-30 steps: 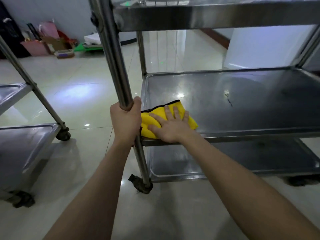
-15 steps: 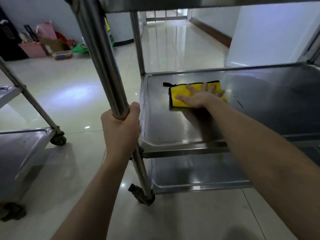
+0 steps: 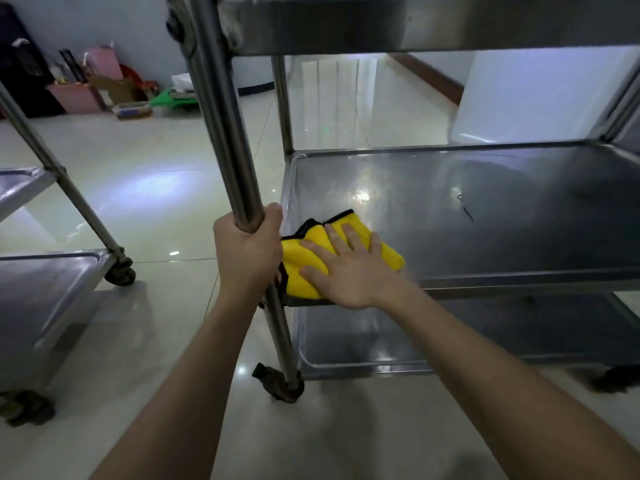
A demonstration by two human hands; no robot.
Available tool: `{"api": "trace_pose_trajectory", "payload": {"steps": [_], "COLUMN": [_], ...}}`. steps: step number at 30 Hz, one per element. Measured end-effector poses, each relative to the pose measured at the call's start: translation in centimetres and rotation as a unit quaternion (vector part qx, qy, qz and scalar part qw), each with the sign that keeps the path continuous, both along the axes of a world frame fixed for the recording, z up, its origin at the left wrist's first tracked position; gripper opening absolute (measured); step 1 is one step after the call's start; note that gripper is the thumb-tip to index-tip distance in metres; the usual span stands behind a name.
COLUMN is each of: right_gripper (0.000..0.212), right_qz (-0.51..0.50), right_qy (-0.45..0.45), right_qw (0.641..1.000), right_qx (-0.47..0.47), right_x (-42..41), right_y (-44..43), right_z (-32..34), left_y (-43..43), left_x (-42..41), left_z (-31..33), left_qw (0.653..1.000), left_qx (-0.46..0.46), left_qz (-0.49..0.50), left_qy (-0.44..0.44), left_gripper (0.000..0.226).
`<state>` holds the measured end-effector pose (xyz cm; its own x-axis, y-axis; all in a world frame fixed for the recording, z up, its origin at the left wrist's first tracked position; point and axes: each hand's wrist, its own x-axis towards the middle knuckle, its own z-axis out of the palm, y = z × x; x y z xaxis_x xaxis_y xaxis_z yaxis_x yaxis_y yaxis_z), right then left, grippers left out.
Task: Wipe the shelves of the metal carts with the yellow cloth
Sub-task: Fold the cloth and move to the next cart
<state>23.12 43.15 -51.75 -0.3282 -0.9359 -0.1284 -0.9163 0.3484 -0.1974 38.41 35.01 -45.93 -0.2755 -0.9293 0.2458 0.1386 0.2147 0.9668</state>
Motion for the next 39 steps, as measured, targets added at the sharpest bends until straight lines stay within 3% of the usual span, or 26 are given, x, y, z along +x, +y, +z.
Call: {"api": "trace_pose_trajectory", "payload": {"steps": [5, 9, 13, 17, 22, 31, 35, 39], "right_gripper": [0.076, 0.1, 0.121, 0.114, 0.091, 0.082, 0.072, 0.08], "right_qz": [-0.05, -0.169, -0.236, -0.242, -0.146, 0.011, -0.038, -0.154], "right_qy": [0.0, 0.006, -0.007, 0.002, 0.007, 0.02, 0.002, 0.002], "right_qw": [0.998, 0.985, 0.97, 0.968, 0.988, 0.999, 0.999, 0.988], "right_qx": [0.024, 0.036, 0.06, 0.065, 0.044, 0.026, 0.017, 0.022], "right_x": [-5.1, -10.5, -14.3, -14.7, -9.3, -1.8, -4.0, -9.5], "right_y": [5.7, 4.1, -3.1, -11.8, -17.3, -1.1, 4.0, 9.3], "right_z": [0.6, 0.9, 1.6, 2.1, 1.8, 0.3, 0.7, 0.6], "left_y": [1.1, 2.2, 2.4, 2.3, 2.1, 1.7, 1.0, 0.0], "left_x": [0.2, -0.3, -0.5, -0.5, -0.6, -0.2, 0.2, 0.4], "left_z": [-0.2, -0.4, -0.6, -1.0, -0.7, -0.6, -0.4, -0.6], "left_qw": [1.0, 0.999, 1.0, 0.999, 0.998, 0.997, 0.997, 0.998], "left_qx": [-0.005, -0.015, -0.022, -0.039, -0.061, -0.013, -0.002, 0.003], "left_qz": [-0.019, -0.027, -0.016, 0.006, 0.033, 0.067, 0.068, 0.056], "left_qy": [-0.004, -0.01, -0.012, -0.002, 0.002, -0.021, -0.033, -0.04], "left_gripper": [0.043, 0.043, 0.042, 0.04, 0.041, 0.051, 0.041, 0.039]}}
